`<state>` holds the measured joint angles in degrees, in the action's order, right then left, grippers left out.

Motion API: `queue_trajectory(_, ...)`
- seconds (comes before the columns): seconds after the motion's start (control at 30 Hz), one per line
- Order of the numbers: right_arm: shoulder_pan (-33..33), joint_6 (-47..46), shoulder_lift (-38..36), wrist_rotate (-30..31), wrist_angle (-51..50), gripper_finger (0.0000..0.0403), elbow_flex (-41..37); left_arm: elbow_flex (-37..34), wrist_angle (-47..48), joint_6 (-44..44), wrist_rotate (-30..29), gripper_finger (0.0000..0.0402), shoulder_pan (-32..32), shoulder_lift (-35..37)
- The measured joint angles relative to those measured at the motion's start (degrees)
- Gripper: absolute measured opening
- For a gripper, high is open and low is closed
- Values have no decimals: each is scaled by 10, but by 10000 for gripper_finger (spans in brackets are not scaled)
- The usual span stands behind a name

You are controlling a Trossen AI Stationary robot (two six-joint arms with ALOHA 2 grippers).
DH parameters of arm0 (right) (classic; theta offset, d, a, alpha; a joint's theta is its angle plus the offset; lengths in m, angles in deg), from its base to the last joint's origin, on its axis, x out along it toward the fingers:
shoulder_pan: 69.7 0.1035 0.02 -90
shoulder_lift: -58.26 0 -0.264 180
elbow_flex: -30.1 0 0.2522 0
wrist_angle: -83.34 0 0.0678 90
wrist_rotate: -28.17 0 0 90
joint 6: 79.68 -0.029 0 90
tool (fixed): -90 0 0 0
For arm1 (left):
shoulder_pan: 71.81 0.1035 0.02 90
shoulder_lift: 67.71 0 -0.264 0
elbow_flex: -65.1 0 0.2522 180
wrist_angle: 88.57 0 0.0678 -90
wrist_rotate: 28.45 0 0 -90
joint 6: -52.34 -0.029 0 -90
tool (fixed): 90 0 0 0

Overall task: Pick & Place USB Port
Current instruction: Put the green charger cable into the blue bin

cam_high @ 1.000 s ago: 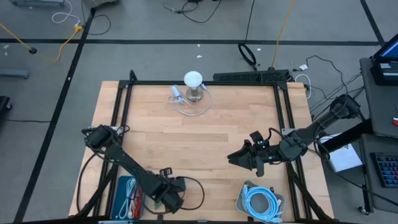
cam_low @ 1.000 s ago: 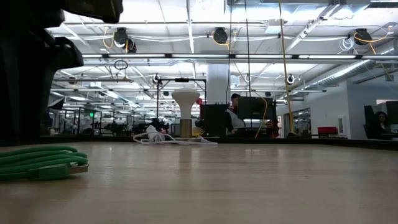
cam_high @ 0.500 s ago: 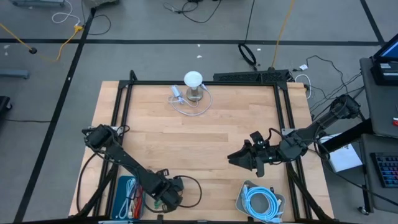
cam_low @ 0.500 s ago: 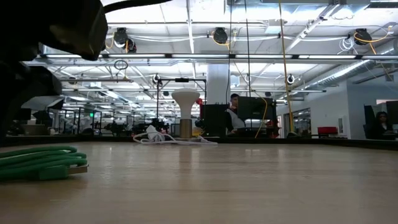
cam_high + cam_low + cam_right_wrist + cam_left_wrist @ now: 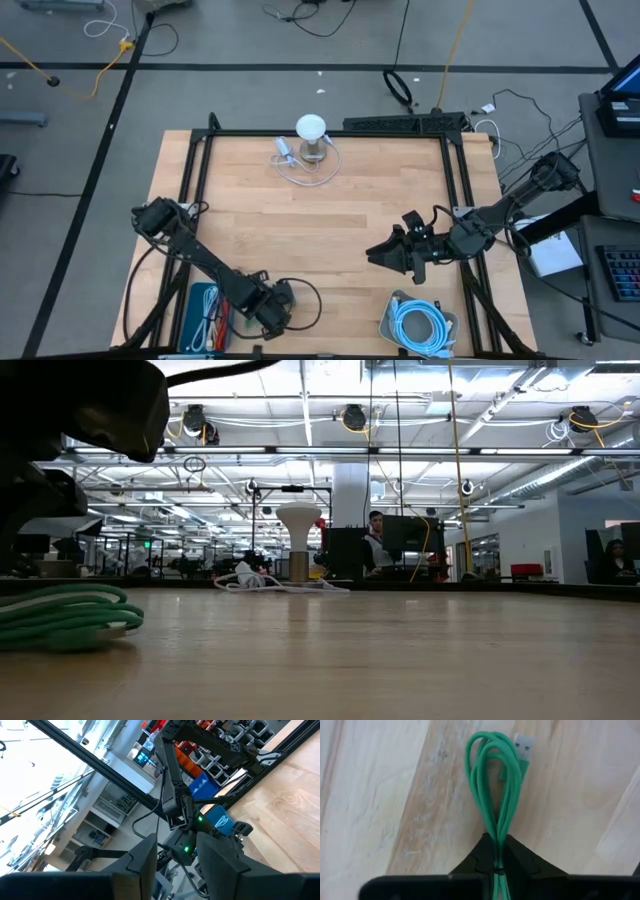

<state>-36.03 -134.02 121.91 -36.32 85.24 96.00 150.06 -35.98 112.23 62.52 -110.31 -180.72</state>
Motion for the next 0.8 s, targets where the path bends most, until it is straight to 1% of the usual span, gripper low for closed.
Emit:
queue_trajectory(0.1, 0, 0, 0, 0, 0, 131, 0, 0, 2, 31, 11, 18, 6, 5)
queue_trajectory(0.2, 0, 12, 0, 2, 0, 130, 0, -1, 15, 78, 37, 13, 17, 24)
queue_trajectory(0.3, 0, 29, 0, 10, 1, 130, -1, 7, 83, 145, 51, 13, 24, 68)
queue_trajectory(0.4, 0, 43, 0, 27, 2, 130, -12, 28, 123, 239, 35, 13, 20, 139)
queue_trajectory(0.47, 0, 45, 0, 34, 4, 130, -21, 36, 144, 312, -4, 12, 9, 181)
queue_trajectory(0.53, 0, 45, 0, 46, 4, 130, -31, 42, 163, 391, -48, 12, -8, 221)
queue_trajectory(0.6, -1, 42, 0, 48, 4, 130, -40, 52, 189, 465, -63, 12, -32, 251)
queue_trajectory(0.73, -10, 30, 0, 44, 24, 130, -56, 60, 289, 626, -40, 12, -110, 255)
queue_trajectory(0.8, -14, 34, 0, 41, 39, 130, -62, 60, 305, 710, -21, 12, -153, 253)
